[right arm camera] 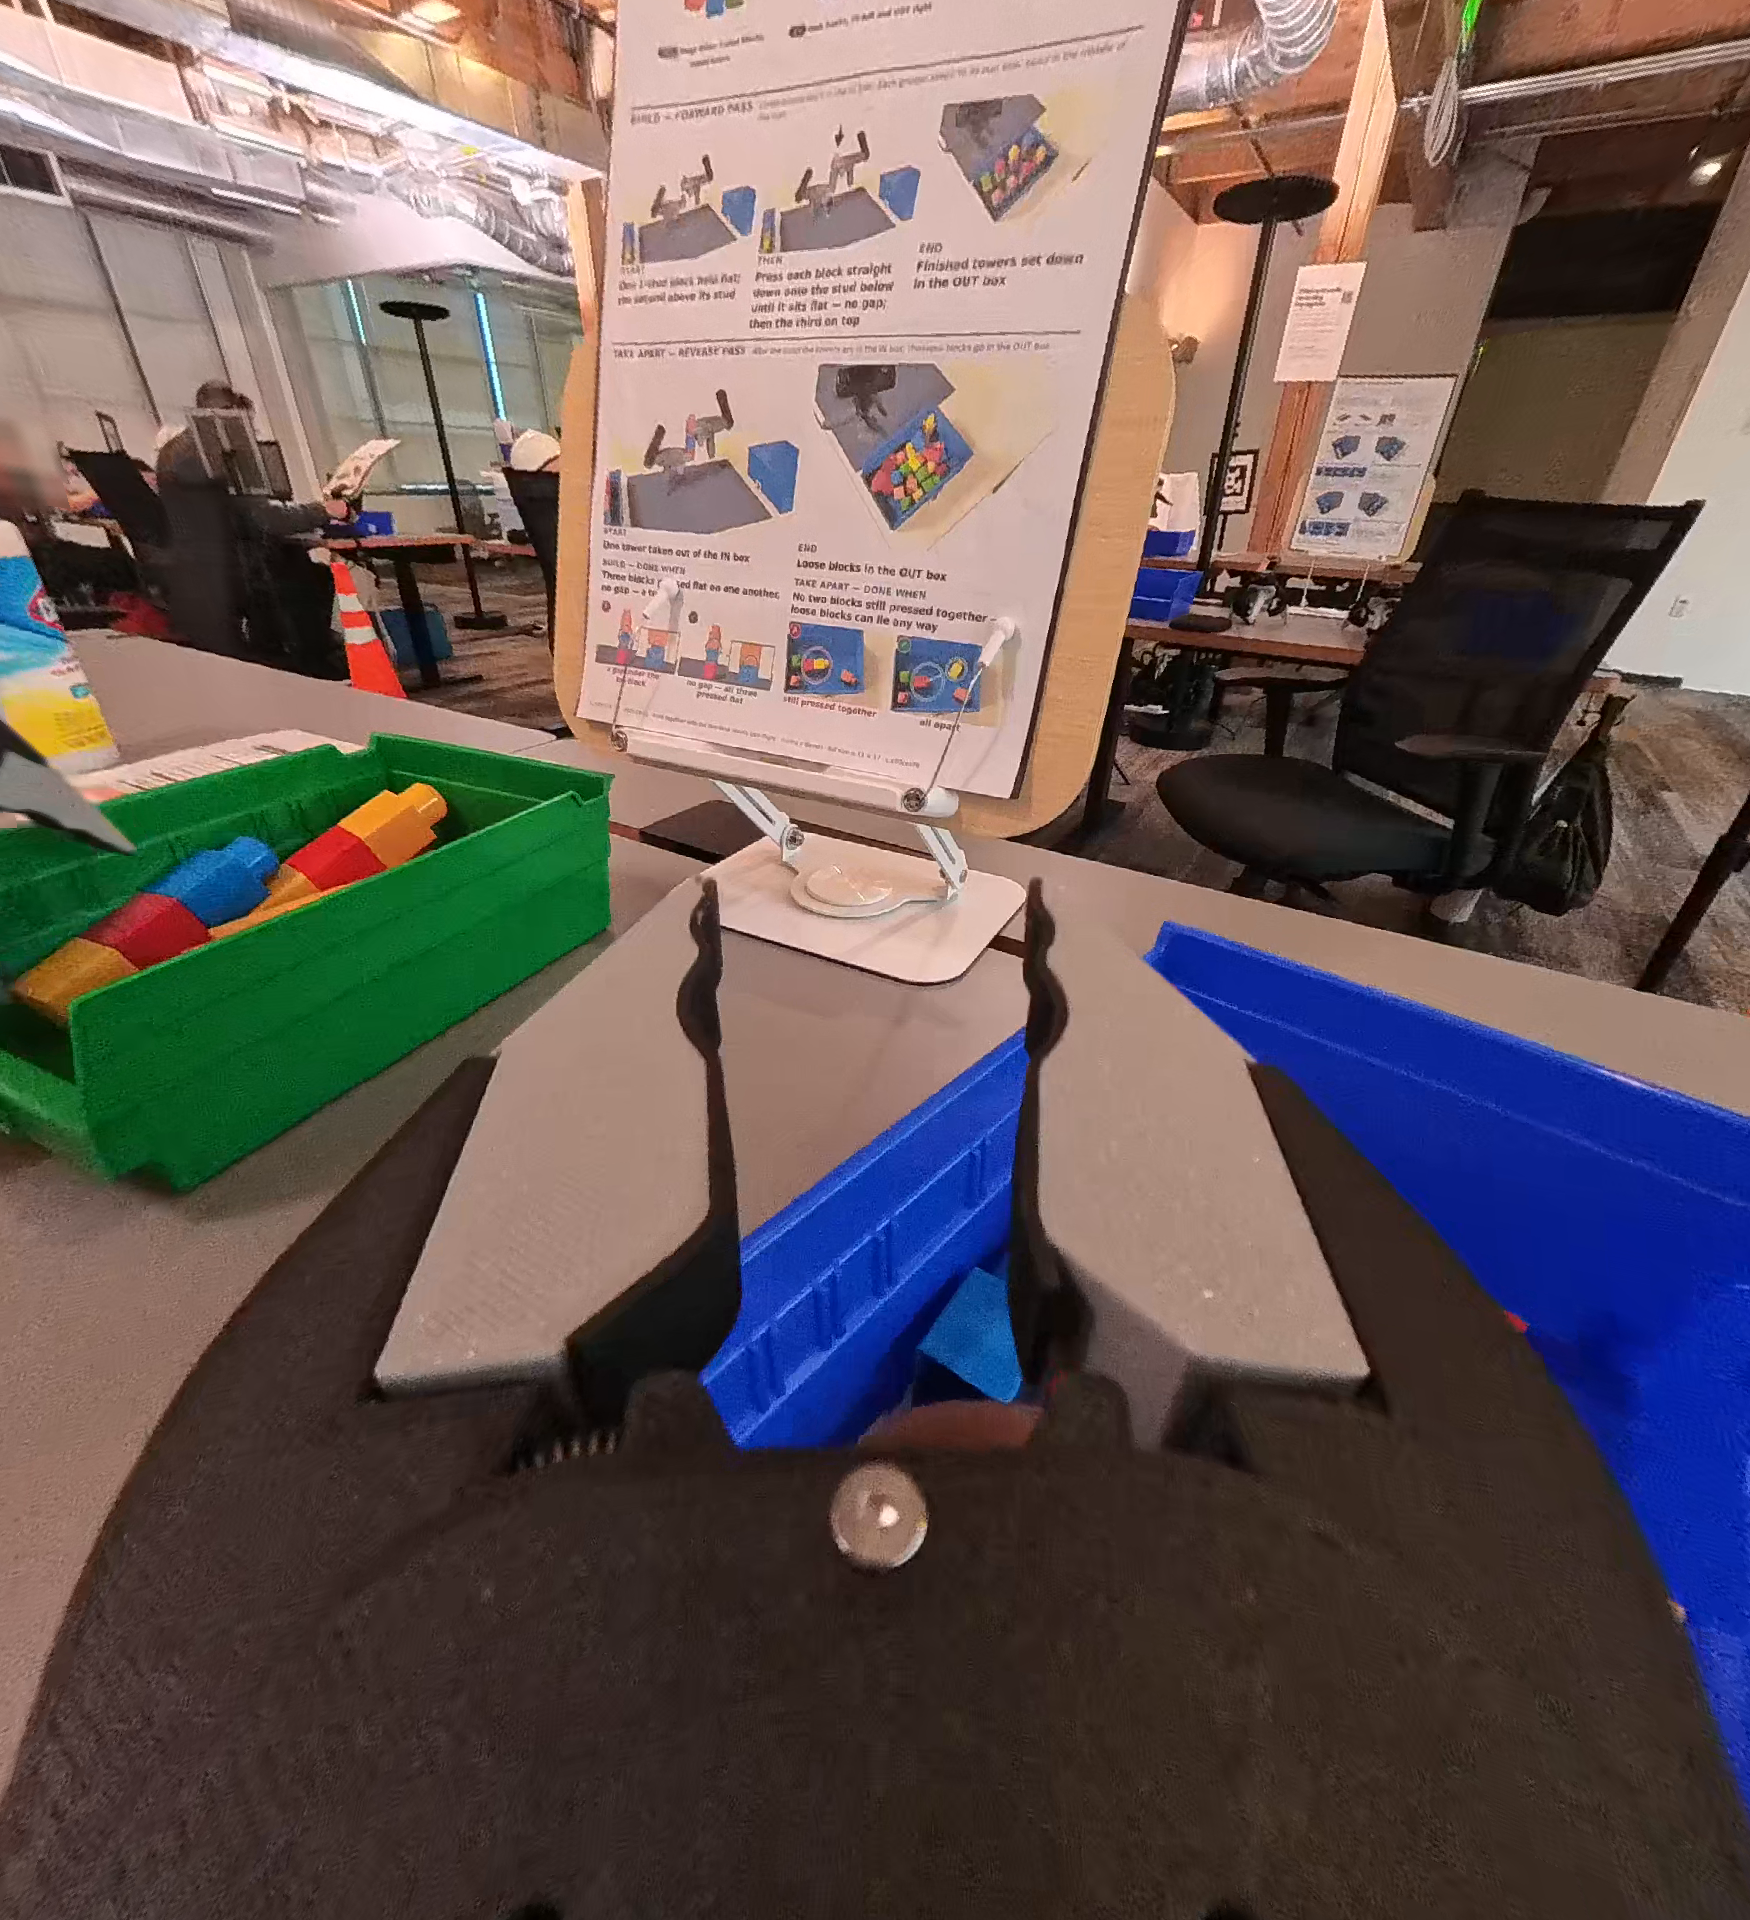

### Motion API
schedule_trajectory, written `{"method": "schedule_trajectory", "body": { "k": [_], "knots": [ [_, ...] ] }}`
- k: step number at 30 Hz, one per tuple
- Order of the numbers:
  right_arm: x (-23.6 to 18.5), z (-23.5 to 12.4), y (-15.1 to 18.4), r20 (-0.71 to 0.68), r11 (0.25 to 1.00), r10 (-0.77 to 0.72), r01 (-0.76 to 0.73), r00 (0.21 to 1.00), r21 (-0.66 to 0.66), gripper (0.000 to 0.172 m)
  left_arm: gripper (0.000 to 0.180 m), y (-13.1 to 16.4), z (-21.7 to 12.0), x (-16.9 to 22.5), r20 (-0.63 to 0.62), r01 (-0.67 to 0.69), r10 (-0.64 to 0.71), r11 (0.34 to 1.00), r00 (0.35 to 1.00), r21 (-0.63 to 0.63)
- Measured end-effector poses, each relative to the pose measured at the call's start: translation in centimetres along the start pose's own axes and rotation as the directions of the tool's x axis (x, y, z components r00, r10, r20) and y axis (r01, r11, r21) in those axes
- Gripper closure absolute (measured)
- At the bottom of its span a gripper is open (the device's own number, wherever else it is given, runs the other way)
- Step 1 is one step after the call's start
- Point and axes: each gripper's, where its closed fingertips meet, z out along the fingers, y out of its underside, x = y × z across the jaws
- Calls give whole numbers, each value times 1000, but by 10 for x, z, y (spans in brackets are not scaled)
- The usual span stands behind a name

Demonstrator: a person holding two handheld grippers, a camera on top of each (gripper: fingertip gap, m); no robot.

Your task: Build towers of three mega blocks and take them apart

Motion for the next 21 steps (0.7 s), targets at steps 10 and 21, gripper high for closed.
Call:
{"method": "schedule_trajectory", "body": {
  "k": [10,21],
  "knots": [
    [4,-2,1,9,999,52,-53,999,10,117,96,4,40,-11,184,-105,127,986,975,-126],
    [2,-2,0,31,998,69,-69,997,10,118,174,-14,0,-54,622,-97,59,995,781,27]
  ]
}}
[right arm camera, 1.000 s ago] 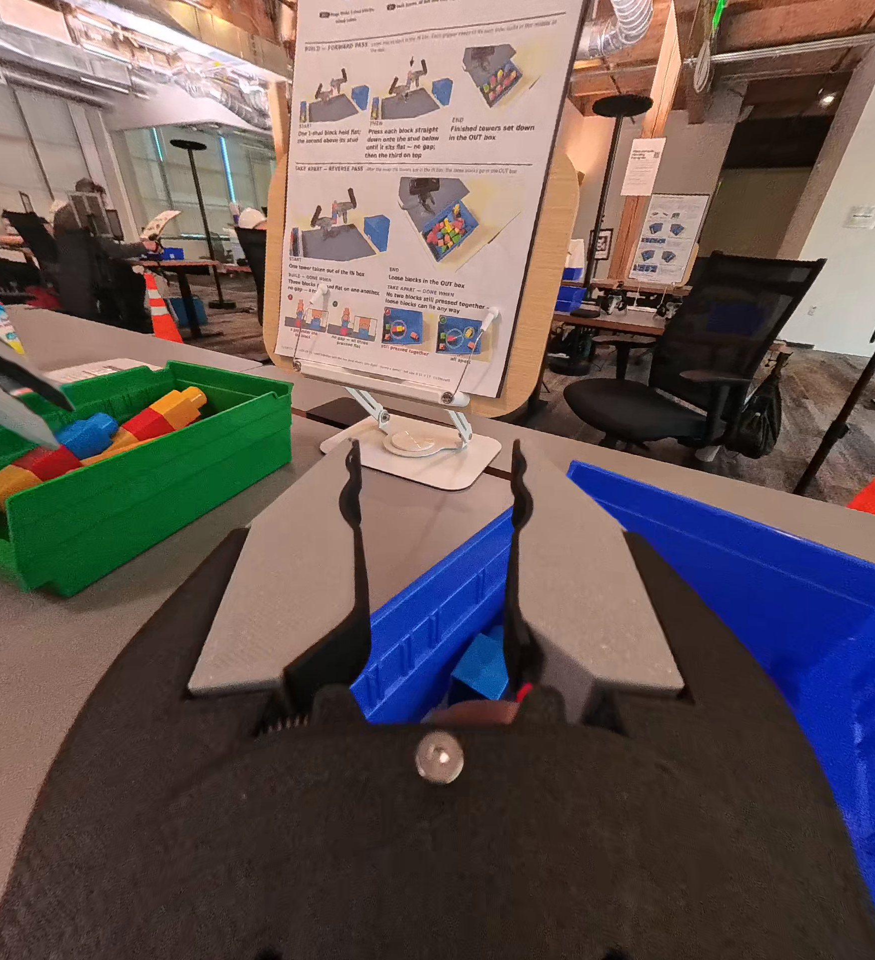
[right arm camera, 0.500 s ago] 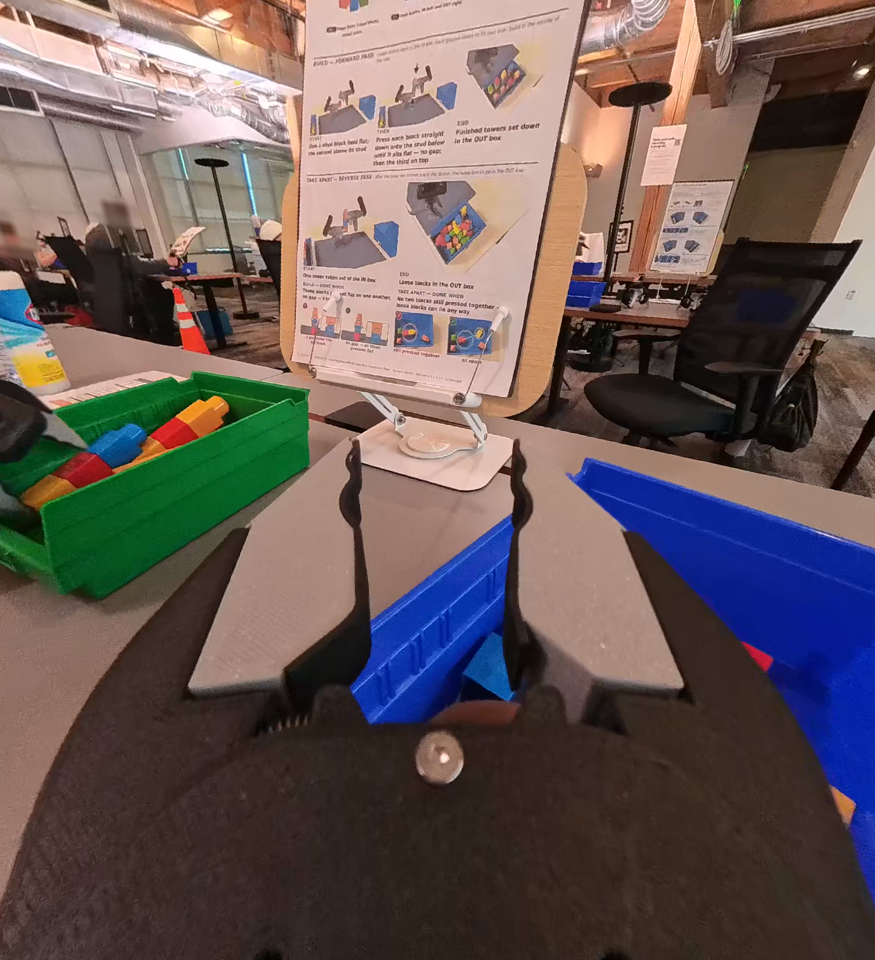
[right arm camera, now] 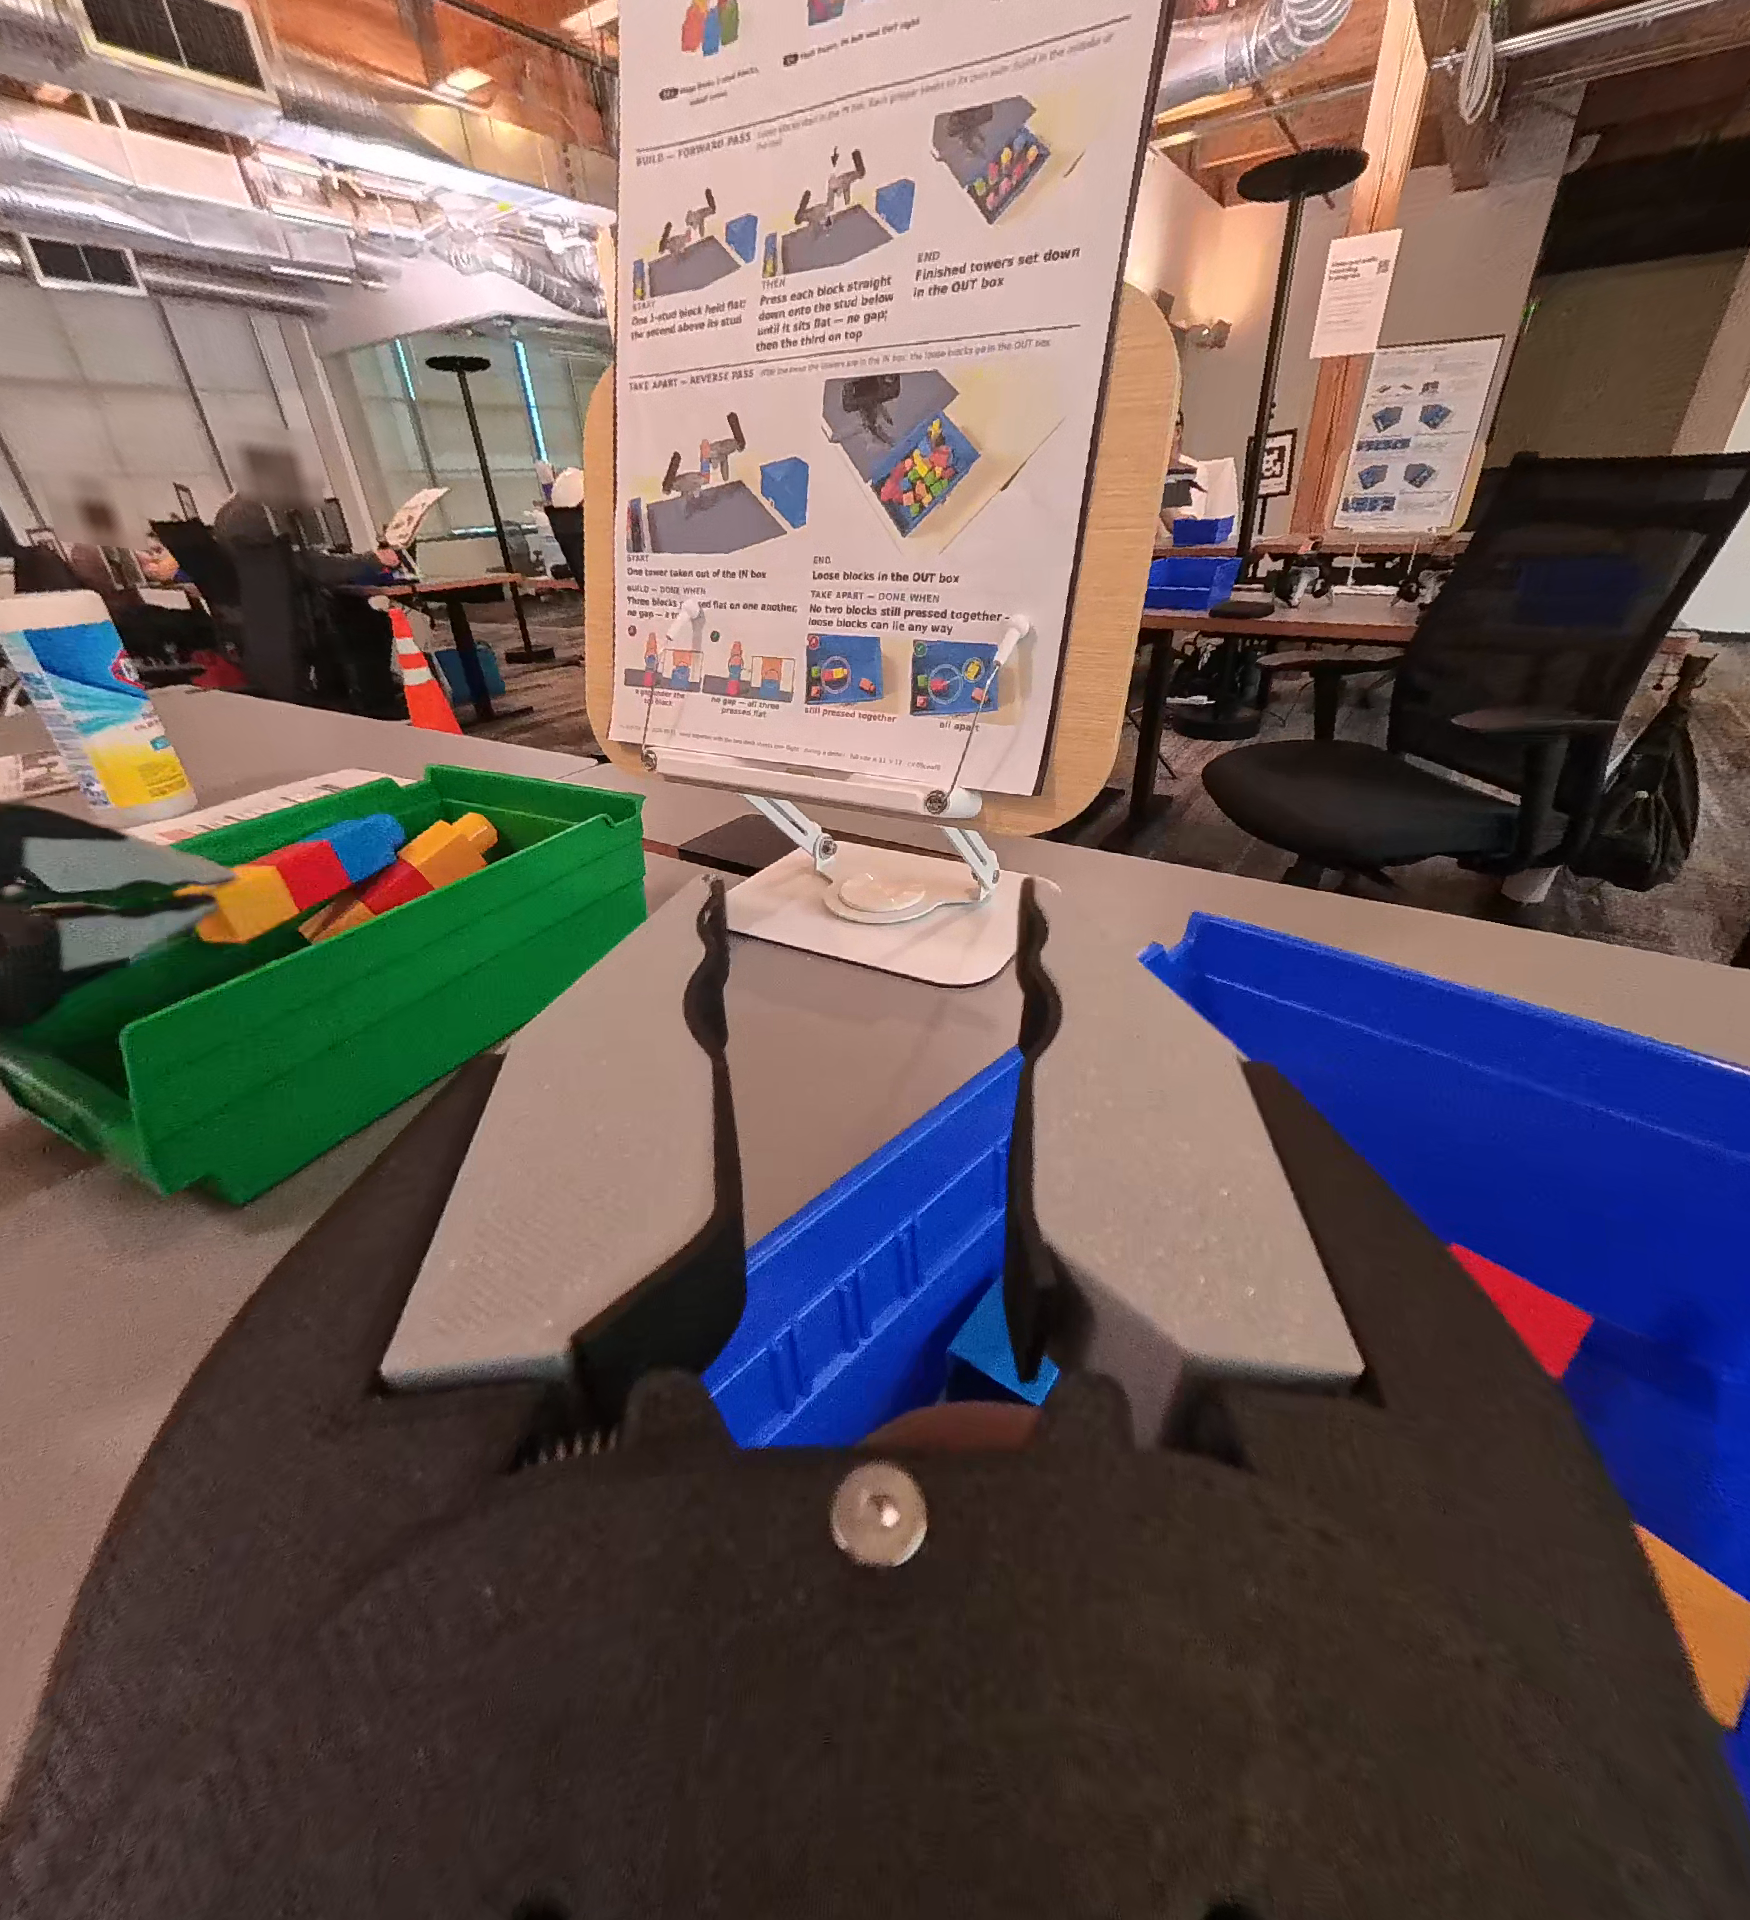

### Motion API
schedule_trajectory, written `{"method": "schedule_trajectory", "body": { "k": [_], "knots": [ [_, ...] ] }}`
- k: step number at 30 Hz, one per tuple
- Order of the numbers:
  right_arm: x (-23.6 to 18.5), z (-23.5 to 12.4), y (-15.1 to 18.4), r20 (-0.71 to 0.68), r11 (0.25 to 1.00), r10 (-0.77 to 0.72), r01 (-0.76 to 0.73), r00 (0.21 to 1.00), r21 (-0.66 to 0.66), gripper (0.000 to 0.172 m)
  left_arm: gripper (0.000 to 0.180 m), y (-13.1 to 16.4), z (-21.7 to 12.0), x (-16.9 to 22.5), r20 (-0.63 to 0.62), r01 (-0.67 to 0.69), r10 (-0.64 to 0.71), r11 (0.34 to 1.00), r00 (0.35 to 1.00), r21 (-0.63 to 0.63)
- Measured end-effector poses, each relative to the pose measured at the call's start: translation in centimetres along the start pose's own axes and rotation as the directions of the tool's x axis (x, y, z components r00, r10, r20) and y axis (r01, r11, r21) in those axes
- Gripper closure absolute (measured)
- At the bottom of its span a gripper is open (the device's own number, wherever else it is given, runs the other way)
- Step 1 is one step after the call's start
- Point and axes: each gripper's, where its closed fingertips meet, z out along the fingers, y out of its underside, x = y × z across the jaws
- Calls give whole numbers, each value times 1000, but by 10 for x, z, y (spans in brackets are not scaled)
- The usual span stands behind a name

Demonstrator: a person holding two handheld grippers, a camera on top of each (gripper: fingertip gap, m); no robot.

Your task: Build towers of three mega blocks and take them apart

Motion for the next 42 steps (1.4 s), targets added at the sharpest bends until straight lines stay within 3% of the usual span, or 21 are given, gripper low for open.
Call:
{"method": "schedule_trajectory", "body": {
  "k": [4,9,14,16,20,26,28,31,35,39,42],
  "knots": [
    [0,0,1,-1,1000,3,-3,1000,-3,119,180,-3,-7,-19,115,78,-85,995,990,64],
    [-1,1,2,6,1000,6,-6,1000,-4,119,180,-4,-22,-38,167,210,-236,965,957,160],
    [-8,3,4,33,1000,-5,6,999,-16,119,180,-13,-54,-76,215,351,-431,877,876,328],
    [-21,5,3,100,1000,15,-13,995,-16,118,180,-35,-80,-94,153,425,-548,771,823,475],
    [-68,7,1,361,992,129,-125,924,-35,117,180,-105,-137,-117,-80,527,-695,460,714,715],
    [-116,3,-4,599,945,315,-304,736,-123,112,180,-205,-212,-121,-296,491,-697,92,652,866],
    [-121,0,-12,646,914,374,-384,665,-134,110,180,-226,-229,-116,-350,481,-681,4,643,877],
    [-120,-3,-19,682,852,465,-495,565,-171,104,180,-243,-245,-106,-360,440,-663,-50,656,896],
    [-119,3,-13,660,819,526,-530,537,-221,100,180,-253,-258,-93,-348,390,-636,-79,689,917],
    [-125,2,-20,694,803,524,-558,493,-210,127,180,-269,-259,-76,-378,406,-568,-83,731,910],
    [-122,1,-17,681,827,507,-522,529,-210,128,179,-274,-254,-66,-440,465,-498,-81,747,882]
  ]
}}
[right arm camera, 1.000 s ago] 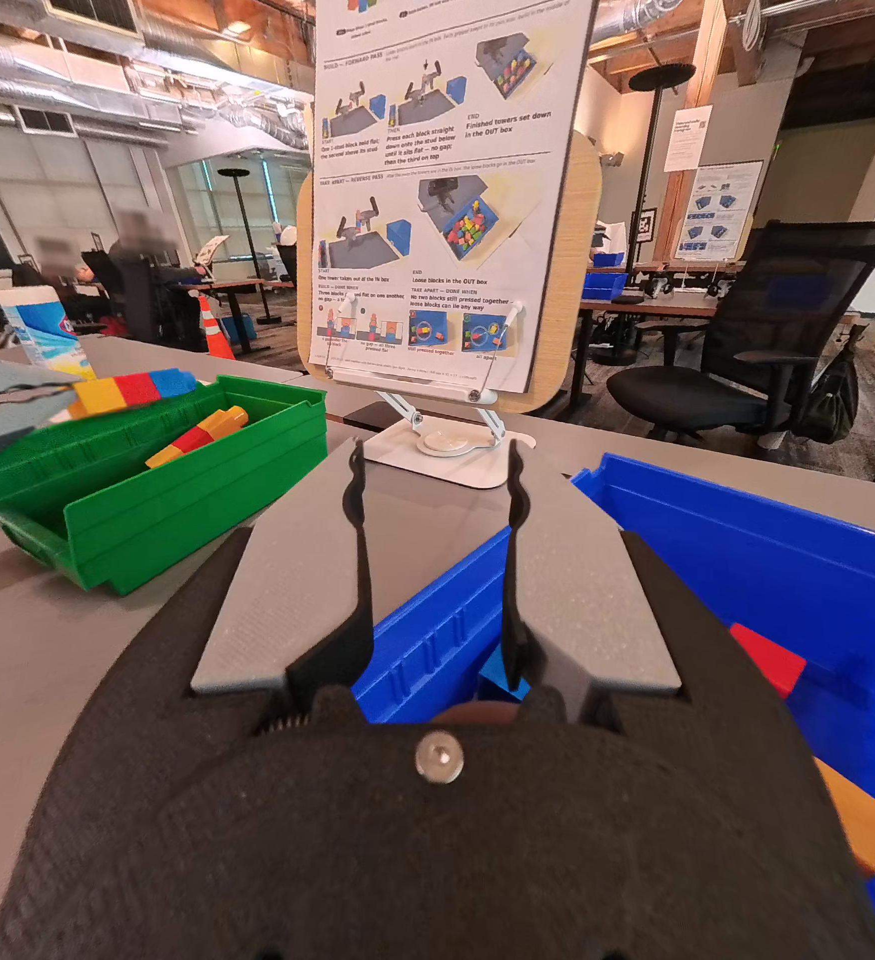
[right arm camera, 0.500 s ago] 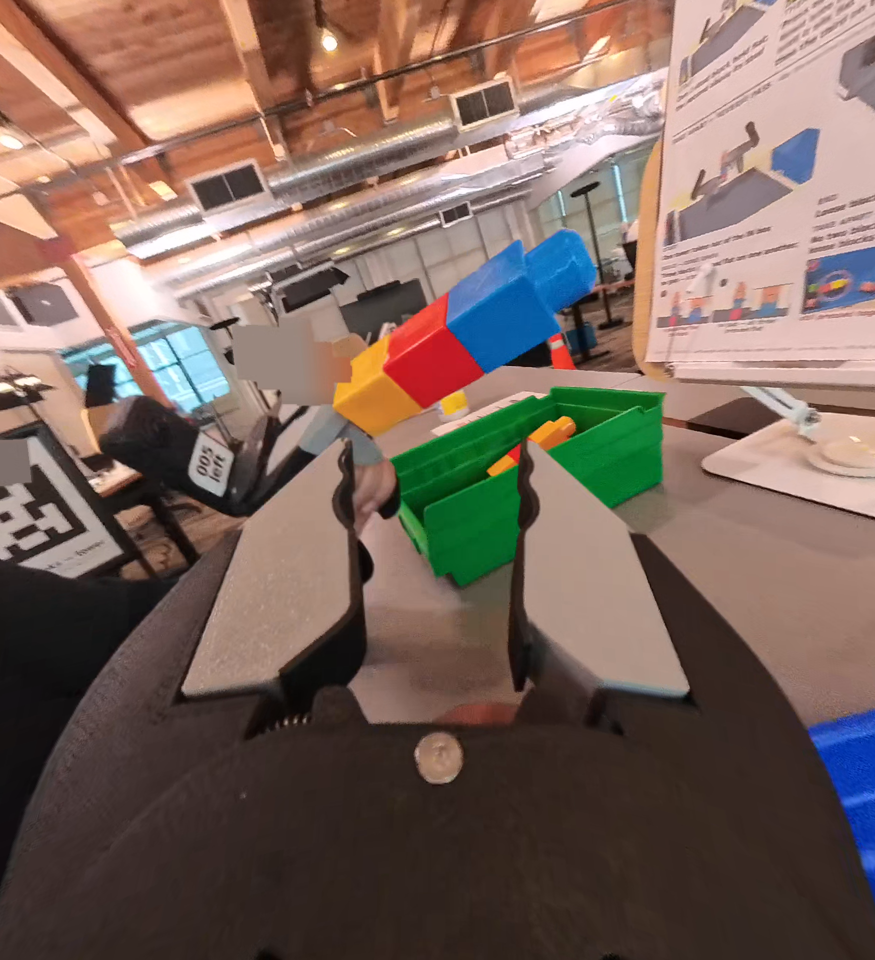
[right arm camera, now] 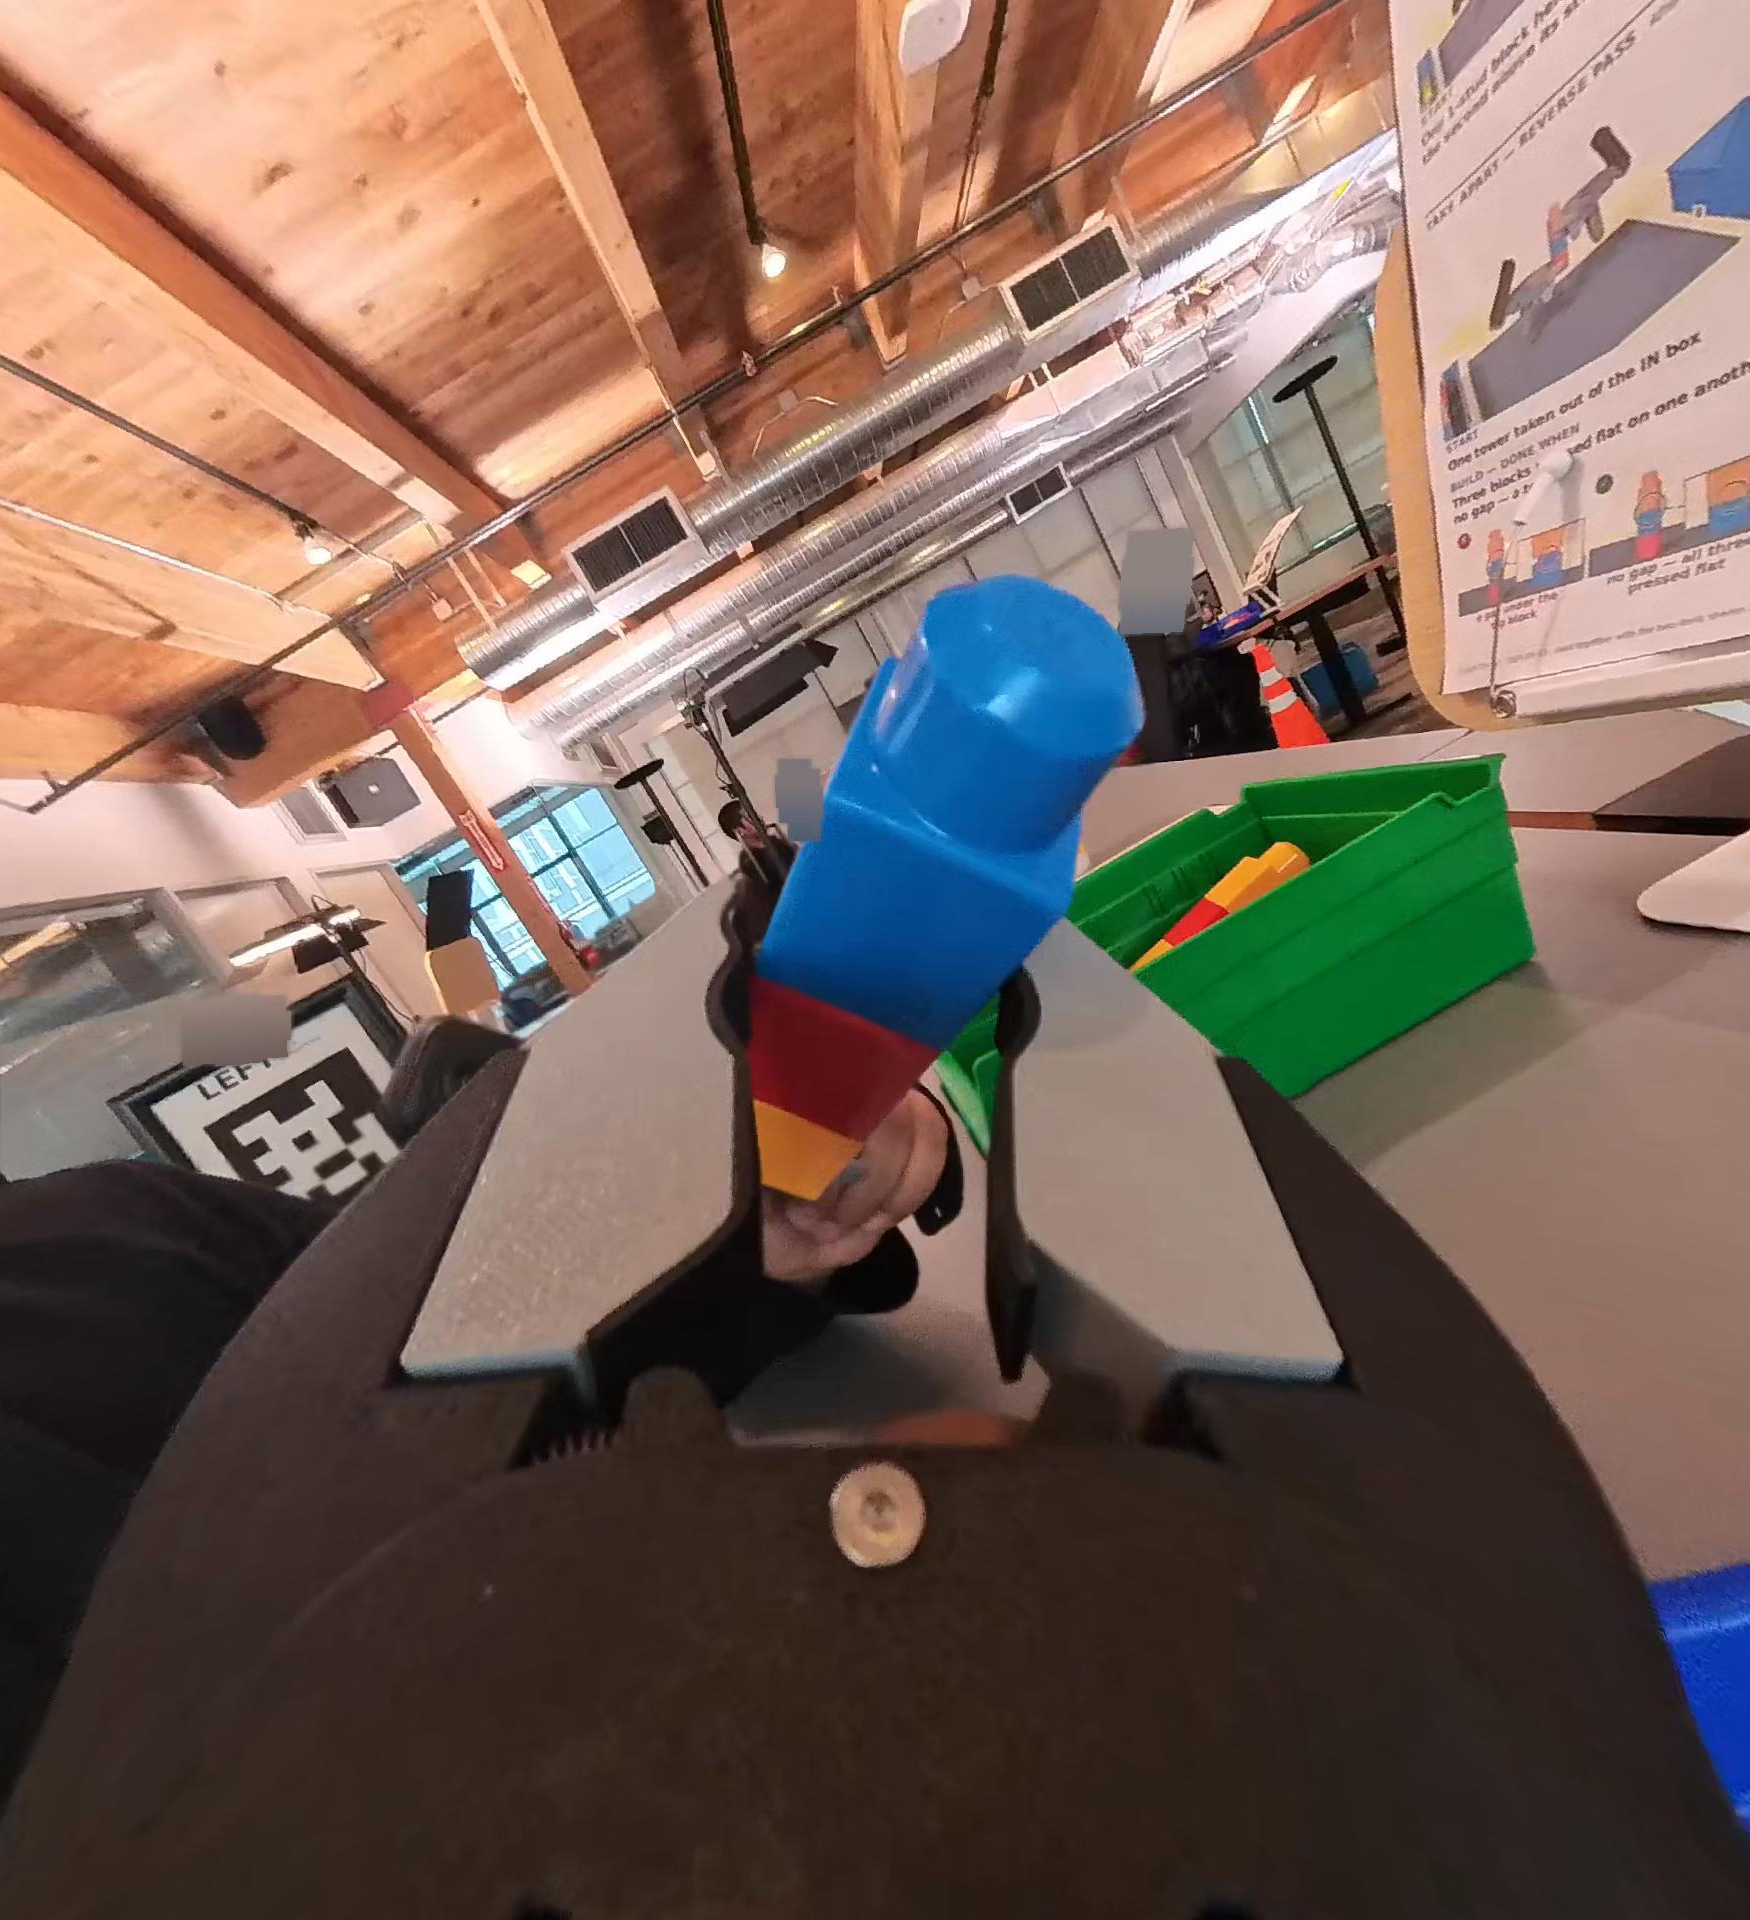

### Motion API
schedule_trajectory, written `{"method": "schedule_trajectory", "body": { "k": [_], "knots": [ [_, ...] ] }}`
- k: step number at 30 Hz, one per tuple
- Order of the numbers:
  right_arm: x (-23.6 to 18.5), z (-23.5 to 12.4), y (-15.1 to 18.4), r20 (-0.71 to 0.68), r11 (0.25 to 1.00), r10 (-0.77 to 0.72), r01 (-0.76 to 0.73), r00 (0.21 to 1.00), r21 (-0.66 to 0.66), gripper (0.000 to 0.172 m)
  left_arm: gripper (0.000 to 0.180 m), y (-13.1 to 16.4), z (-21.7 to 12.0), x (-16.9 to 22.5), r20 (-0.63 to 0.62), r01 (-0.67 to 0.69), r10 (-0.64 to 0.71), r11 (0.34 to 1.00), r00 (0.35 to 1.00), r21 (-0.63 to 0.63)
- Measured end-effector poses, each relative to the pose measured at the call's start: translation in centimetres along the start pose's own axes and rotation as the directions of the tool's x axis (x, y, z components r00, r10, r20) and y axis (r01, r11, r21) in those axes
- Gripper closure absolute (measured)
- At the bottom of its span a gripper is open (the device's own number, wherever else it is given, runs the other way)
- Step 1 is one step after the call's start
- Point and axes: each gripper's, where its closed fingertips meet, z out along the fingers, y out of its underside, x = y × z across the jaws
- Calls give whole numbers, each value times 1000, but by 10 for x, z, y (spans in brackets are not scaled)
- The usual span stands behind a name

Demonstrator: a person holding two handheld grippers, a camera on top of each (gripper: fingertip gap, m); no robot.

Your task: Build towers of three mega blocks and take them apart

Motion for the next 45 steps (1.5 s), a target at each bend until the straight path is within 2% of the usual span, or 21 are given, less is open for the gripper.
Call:
{"method": "schedule_trajectory", "body": {
  "k": [2,3,5,8,11,13,15,17,20,22,23,26,29,32,34,35,36,38,40,42,45],
  "knots": [
    [-1,-4,-2,-20,999,-46,46,999,-6,130,171,6,-3,12,-119,82,-83,996,989,-18],
    [0,-5,0,-46,996,-84,83,995,-32,131,155,9,-5,16,-179,151,-156,988,971,-43],
    [-3,-6,12,-51,977,-177,169,983,-133,137,136,16,-8,21,-279,301,-324,946,904,-122],
    [-15,-5,27,0,929,-287,279,958,-242,138,123,26,-9,13,-296,484,-527,850,797,-208],
    [-8,1,35,-36,913,-312,289,949,-287,139,129,27,-10,14,-331,614,-662,749,672,-250],
    [-17,7,42,33,923,-255,254,966,-290,138,128,27,-10,25,-374,650,-716,695,589,-307],
    [-30,15,46,98,927,-234,252,967,-278,138,124,24,-11,36,-409,662,-740,667,534,-342],
    [-31,20,54,111,914,-237,261,965,-311,138,125,21,-10,42,-425,668,-744,660,516,-343],
    [-31,25,70,134,884,-249,281,959,-374,138,136,15,-9,46,-446,685,-750,647,489,-336],
    [-34,25,71,144,873,-280,314,949,-373,138,139,14,-11,47,-459,690,-753,640,472,-339],
    [-34,24,70,145,868,-299,332,943,-368,138,146,14,-12,48,-468,682,-748,645,471,-345],
    [-34,24,67,149,888,-264,300,953,-350,136,147,20,-10,52,-453,643,-734,671,506,-370],
    [-38,22,59,159,911,-240,279,958,-305,136,147,25,-11,60,-456,624,-743,664,490,-412],
    [-35,20,60,136,891,-278,308,951,-332,137,147,28,-9,60,-438,618,-743,667,506,-416],
    [-24,22,54,54,877,-349,347,935,-332,138,147,37,-3,54,-375,614,-740,673,558,-413],
    [-11,25,51,-23,867,-394,363,919,-340,138,147,47,1,49,-313,597,-726,684,613,-419],
    [5,24,47,-133,849,-457,388,879,-358,139,148,62,6,42,-224,562,-689,704,689,-434],
    [24,25,36,-298,792,-593,474,748,-384,138,147,87,10,33,-88,455,-556,751,826,-478],
    [25,19,13,-425,737,-675,573,603,-358,138,147,101,9,29,-38,357,-434,784,900,-508],
    [32,-2,-14,-554,734,-659,597,509,-324,139,148,101,10,36,-71,355,-450,784,890,-510],
    [82,-53,-26,-668,785,-611,435,425,-441,138,147,95,9,43,-120,430,-554,749,824,-504]
  ]
}}
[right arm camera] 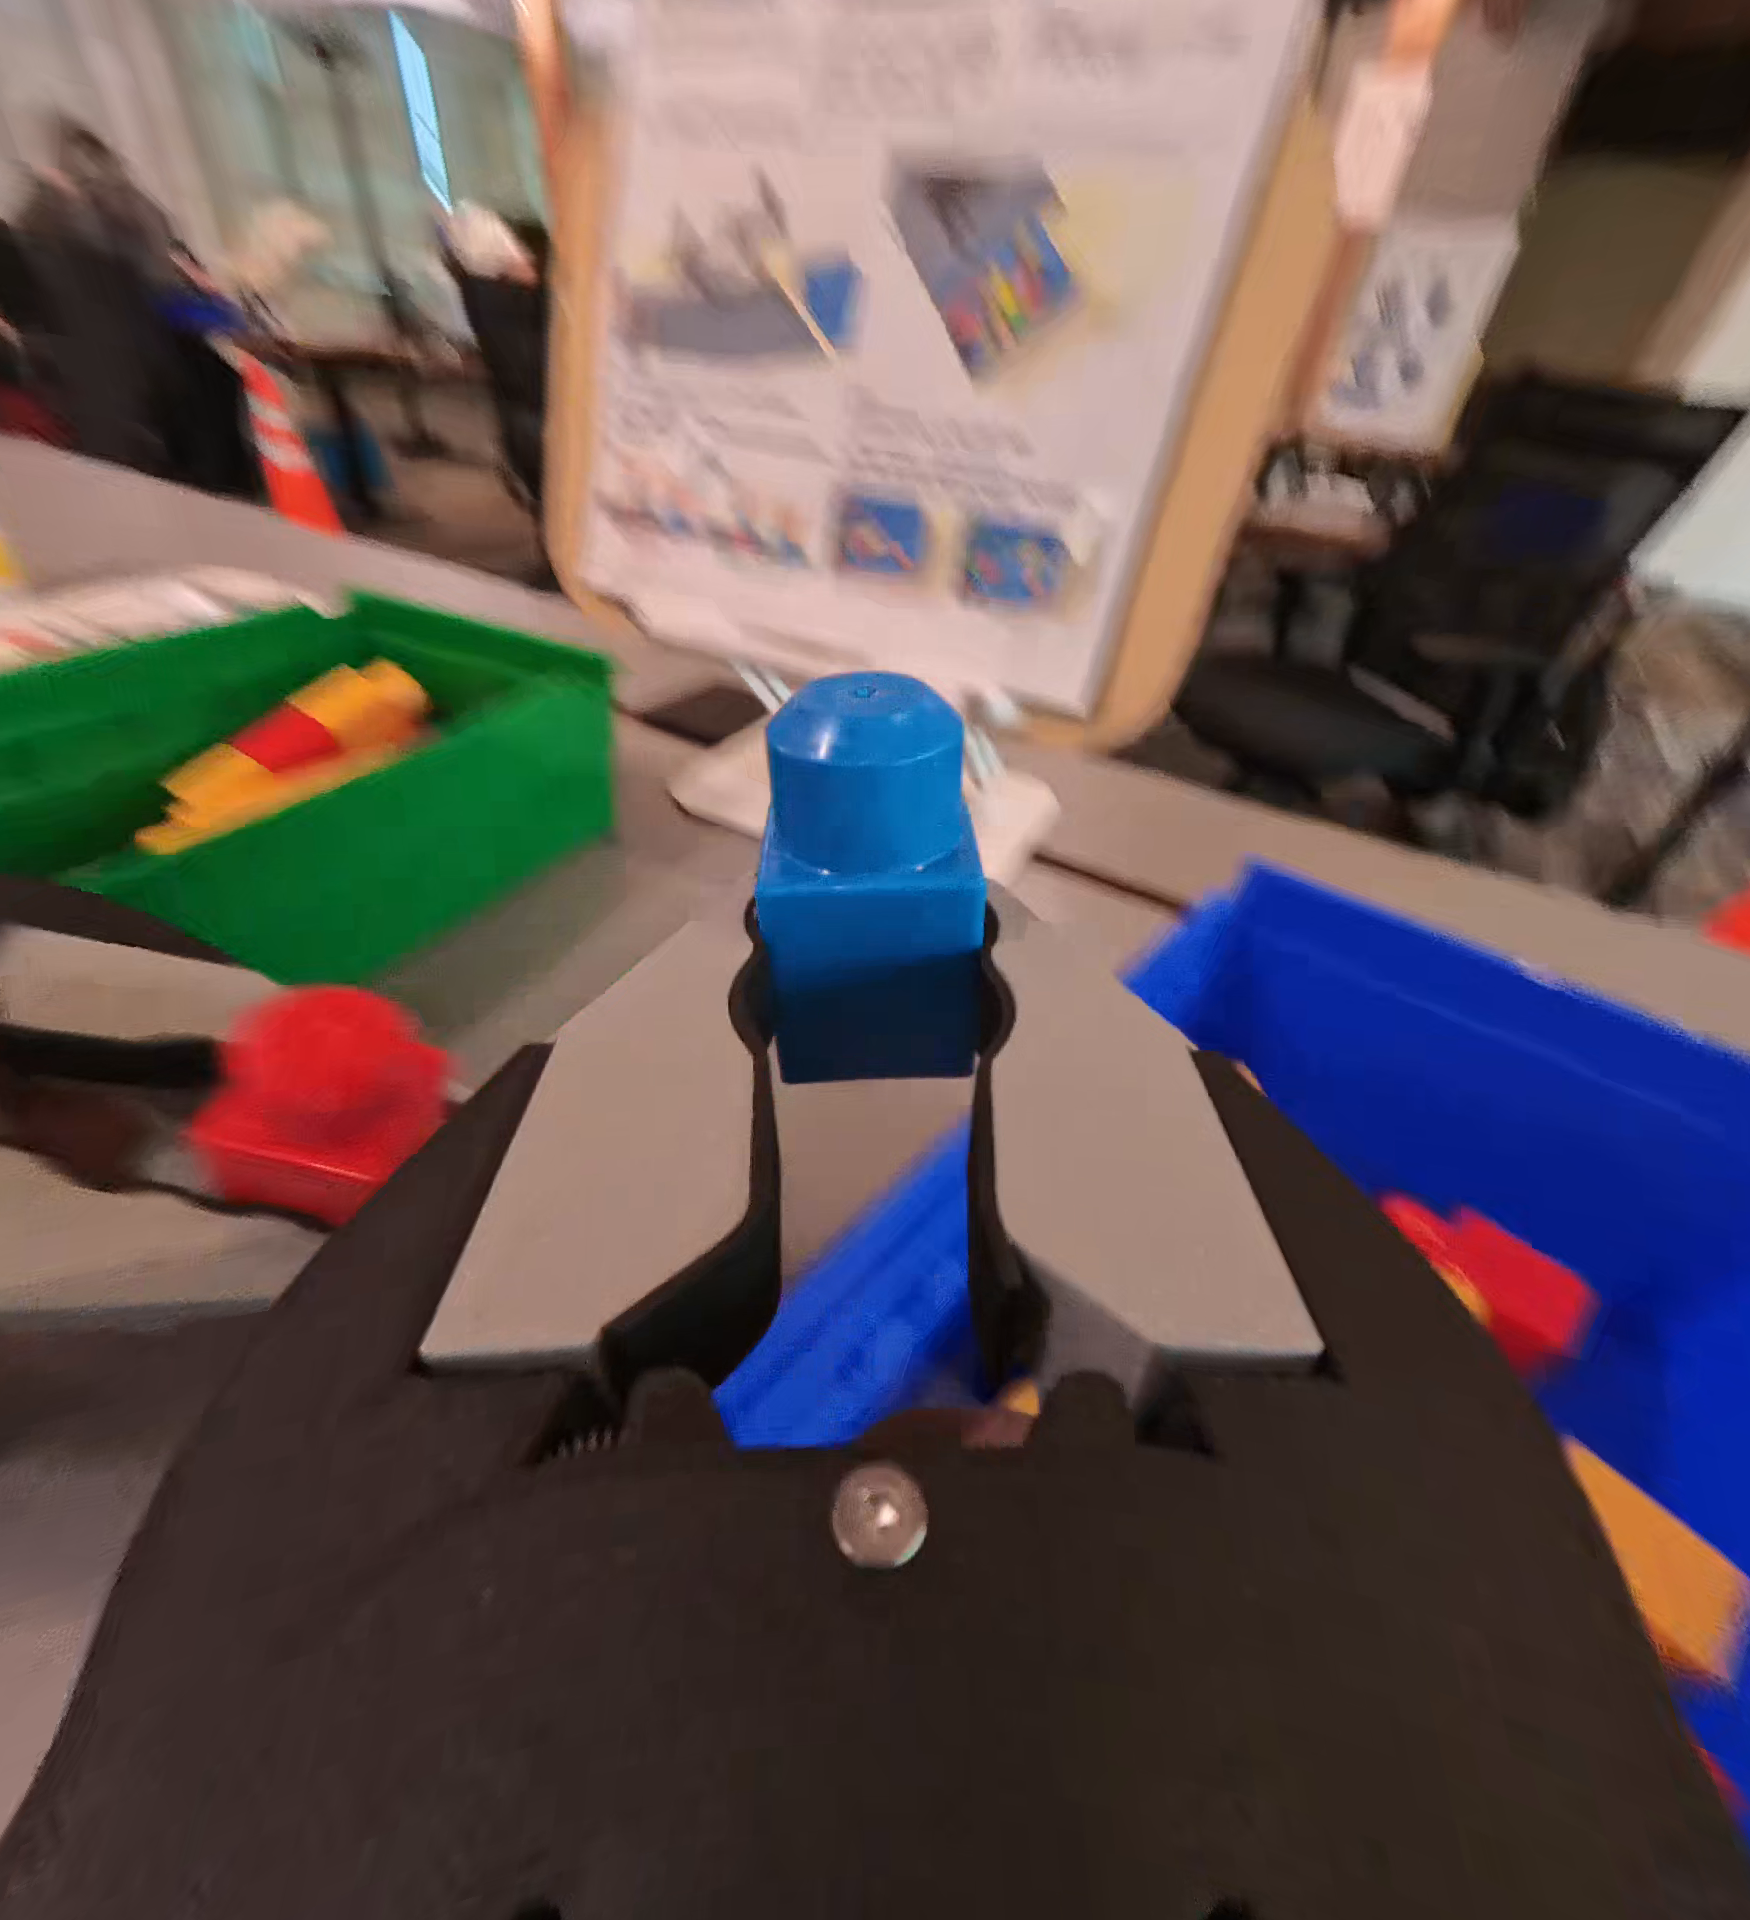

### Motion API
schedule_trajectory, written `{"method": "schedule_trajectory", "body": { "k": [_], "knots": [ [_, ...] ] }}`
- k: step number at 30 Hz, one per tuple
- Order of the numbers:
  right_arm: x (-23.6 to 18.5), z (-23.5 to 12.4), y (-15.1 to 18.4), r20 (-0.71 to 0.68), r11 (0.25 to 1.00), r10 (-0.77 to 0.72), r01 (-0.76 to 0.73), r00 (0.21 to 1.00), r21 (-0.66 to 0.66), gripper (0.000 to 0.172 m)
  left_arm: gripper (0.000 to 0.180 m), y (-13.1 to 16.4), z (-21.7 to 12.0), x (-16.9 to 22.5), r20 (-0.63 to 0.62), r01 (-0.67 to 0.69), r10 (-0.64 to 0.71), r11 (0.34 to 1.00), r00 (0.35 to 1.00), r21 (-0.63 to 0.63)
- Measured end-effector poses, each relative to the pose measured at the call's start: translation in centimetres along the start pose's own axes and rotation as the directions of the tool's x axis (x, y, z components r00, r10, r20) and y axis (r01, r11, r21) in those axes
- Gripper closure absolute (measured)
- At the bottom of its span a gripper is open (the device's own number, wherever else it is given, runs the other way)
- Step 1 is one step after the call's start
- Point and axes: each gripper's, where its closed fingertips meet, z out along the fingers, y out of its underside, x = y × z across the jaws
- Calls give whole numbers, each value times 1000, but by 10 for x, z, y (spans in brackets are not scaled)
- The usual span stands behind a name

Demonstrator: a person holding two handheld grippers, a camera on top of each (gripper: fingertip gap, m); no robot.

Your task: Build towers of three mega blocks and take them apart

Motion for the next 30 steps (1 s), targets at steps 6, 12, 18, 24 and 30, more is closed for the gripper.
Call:
{"method": "schedule_trajectory", "body": {
  "k": [6,12,18,24,30],
  "knots": [
    [101,-31,63,-213,953,-13,-52,977,-298,138,147,-10,-5,12,-128,86,-76,994,989,67],
    [20,-18,67,241,943,135,-50,961,-330,112,147,-8,-2,18,-141,66,-57,996,988,58],
    [-115,-38,10,725,995,82,-18,684,-95,114,147,-13,-5,21,-174,80,-64,993,983,83],
    [-127,-37,9,745,993,113,-57,658,-100,155,147,-12,-5,33,-214,63,-45,995,976,78],
    [-115,-37,9,751,987,159,-117,641,-108,128,148,-16,-7,36,-213,38,-19,995,977,88]
  ]
}}
